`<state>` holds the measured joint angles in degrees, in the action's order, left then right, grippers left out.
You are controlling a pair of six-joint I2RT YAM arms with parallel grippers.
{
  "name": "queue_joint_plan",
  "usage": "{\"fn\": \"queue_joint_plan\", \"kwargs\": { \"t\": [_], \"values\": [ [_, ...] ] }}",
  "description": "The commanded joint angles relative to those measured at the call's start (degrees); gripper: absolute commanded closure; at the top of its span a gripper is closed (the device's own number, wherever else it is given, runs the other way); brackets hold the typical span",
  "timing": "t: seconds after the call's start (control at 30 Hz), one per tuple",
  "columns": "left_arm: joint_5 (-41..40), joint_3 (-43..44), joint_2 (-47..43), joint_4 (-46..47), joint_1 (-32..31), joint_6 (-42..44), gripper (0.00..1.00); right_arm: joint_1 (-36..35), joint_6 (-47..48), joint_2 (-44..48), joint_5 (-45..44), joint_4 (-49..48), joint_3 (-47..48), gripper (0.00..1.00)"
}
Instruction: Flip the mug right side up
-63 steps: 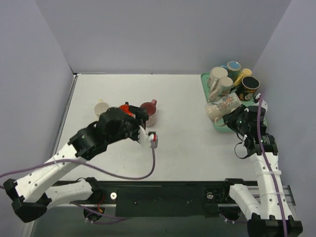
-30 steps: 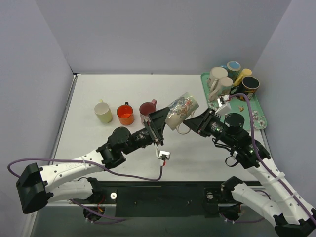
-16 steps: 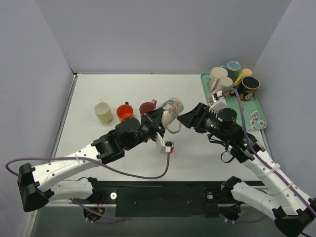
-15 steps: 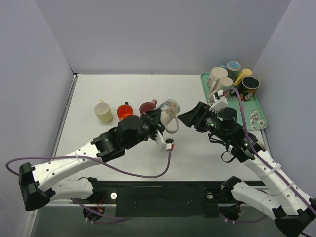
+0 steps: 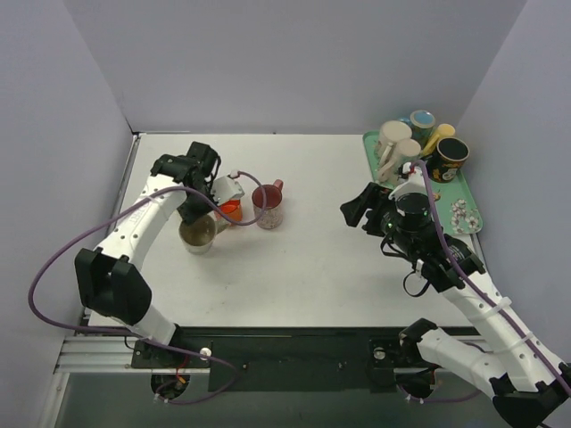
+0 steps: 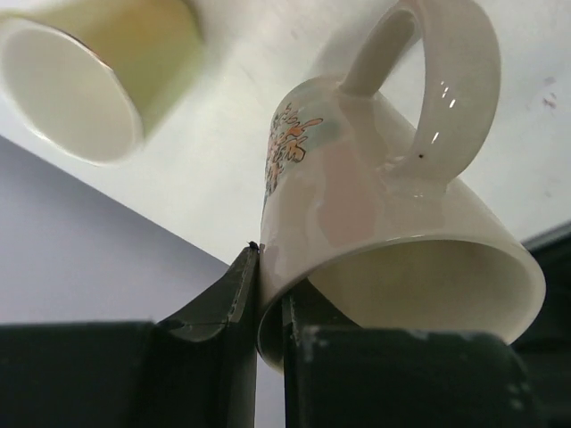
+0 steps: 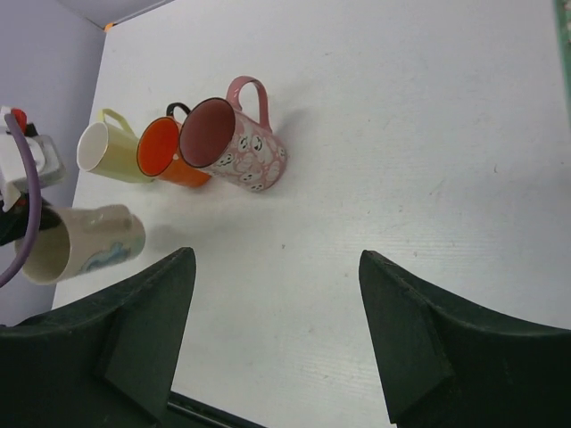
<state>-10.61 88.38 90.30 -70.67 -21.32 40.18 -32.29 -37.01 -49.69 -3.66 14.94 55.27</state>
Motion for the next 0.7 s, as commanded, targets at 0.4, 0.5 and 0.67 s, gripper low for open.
{"fn": "queue_joint_plan", "kwargs": {
  "t": [0.4, 0.5, 0.67],
  "values": [
    [15.88, -8.21, 2.86, 2.45, 24.22, 1.03, 1.0, 7.76, 2.38, -0.75, 1.2, 1.32, -2.62, 0.31],
    [17.81, -10.42, 2.16, 5.46, 24.22, 2.62, 1.0, 10.05, 2.65, -1.98, 0.15, 1.41, -2.88, 0.3],
    [19.75, -13.75, 3.21, 10.29, 24.75, 5.42, 1.0, 14.88, 0.89, -5.58, -9.75, -0.6, -3.15, 0.31]
  ]
}}
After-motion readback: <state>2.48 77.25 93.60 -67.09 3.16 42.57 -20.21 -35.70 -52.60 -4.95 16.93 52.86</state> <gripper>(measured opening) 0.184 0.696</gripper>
